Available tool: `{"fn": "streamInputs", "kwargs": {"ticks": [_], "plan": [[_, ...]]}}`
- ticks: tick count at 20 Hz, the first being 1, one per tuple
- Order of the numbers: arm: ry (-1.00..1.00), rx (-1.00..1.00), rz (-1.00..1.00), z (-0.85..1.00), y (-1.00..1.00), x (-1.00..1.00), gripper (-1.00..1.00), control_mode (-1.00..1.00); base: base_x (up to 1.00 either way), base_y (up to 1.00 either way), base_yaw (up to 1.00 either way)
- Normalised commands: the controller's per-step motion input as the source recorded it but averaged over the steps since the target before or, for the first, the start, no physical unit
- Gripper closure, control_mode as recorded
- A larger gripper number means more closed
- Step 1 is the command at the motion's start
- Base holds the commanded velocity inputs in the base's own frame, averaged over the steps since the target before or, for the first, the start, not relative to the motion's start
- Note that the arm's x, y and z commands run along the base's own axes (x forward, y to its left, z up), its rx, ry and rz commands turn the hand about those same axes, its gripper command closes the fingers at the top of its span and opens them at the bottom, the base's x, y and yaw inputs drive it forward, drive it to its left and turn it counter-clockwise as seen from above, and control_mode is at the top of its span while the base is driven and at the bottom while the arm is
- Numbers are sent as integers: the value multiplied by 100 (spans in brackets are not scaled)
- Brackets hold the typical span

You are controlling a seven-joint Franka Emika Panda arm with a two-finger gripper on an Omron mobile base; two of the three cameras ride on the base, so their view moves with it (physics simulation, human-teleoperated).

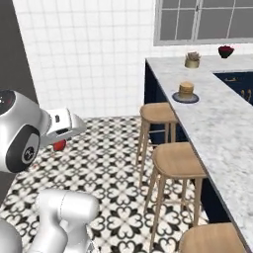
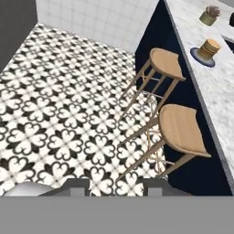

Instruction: Take the strawberry from the fridge and place it on top of the pancake, located on the dining counter.

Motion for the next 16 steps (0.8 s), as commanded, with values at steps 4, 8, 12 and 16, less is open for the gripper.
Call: {"fn": "streamInputs", "kwargs": {"ticks": [4,8,12,16], "plan": [[0,0,0,0,0,0,100,100,84,61,-55],[0,0,0,0,0,0,100,100,73,66,-63],[0,0,0,0,0,0,100,100,68,72,-59],[0,0,0,0,0,0,100,100,28,98,-50]]}}
